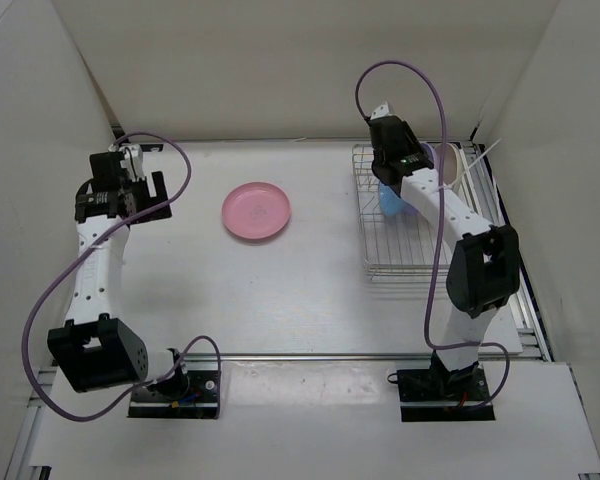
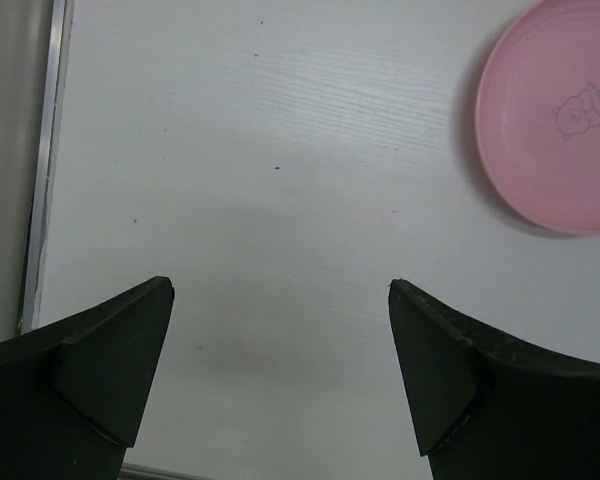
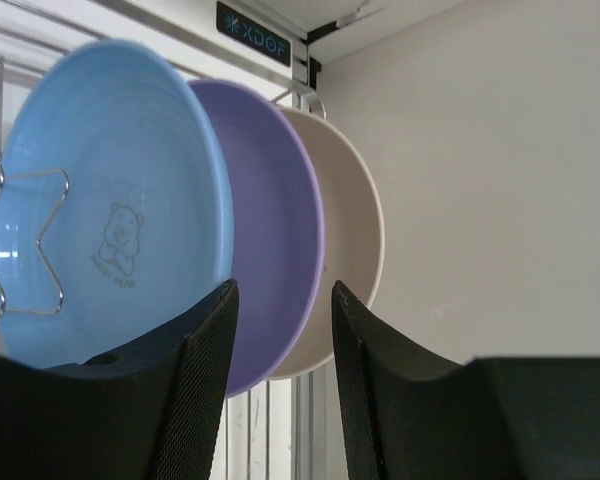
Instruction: Unload the plates from the dish rack
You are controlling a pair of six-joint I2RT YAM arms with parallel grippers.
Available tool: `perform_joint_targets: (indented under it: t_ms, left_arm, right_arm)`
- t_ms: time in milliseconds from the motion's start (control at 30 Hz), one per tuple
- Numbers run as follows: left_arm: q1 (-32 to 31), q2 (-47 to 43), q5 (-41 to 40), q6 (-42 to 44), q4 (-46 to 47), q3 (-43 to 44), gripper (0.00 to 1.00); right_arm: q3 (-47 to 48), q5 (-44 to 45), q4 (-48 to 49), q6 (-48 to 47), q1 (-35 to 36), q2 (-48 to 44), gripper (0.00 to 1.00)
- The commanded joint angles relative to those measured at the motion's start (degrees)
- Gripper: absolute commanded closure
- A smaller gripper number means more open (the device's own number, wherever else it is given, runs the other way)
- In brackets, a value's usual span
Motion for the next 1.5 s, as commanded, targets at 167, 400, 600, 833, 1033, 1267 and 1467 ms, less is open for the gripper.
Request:
perform_joint_targets:
  t_ms: [167, 400, 600, 833, 1033, 1267, 1467]
  left_arm:
    - [1.75, 0.39, 3.87, 1.20, 0.24, -1.12, 0.00]
    - [2.81, 0.92, 5.10, 1.20, 0.86, -1.74, 0.00]
    - [3.34, 0.92, 5.63, 1.20, 0.86, -1.74, 0.00]
    - [4.39, 0.92, 7.30, 1.20, 0.86, -2.27, 0.00]
    - [4.92, 1.44, 8.35, 1.20, 1.38, -2.27, 0.00]
    - [5.45, 1.44, 8.97, 1.20, 1.39, -2.79, 0.00]
    - [5.97, 1.96, 10.11, 1.73, 1.39, -2.79, 0.00]
  right_arm:
    - [6.12, -0.89, -3.19, 6.39, 0.42, -0.82, 0.53]
    - [6.65, -2.39, -5.66, 9.39, 0.42, 0.58, 0.53]
    - [8.75, -2.92, -6.80, 10.44, 0.42, 2.17, 0.53]
    - [9.28, -2.92, -7.33, 10.97, 0.42, 4.53, 0.55]
    - [9.28, 0.06, -6.02, 9.39, 0.42, 5.59, 0.65]
    - [9.28, 1.82, -6.01, 8.78, 0.42, 6.65, 0.71]
    - [9.28, 2.96, -5.48, 8.25, 0.42, 6.65, 0.80]
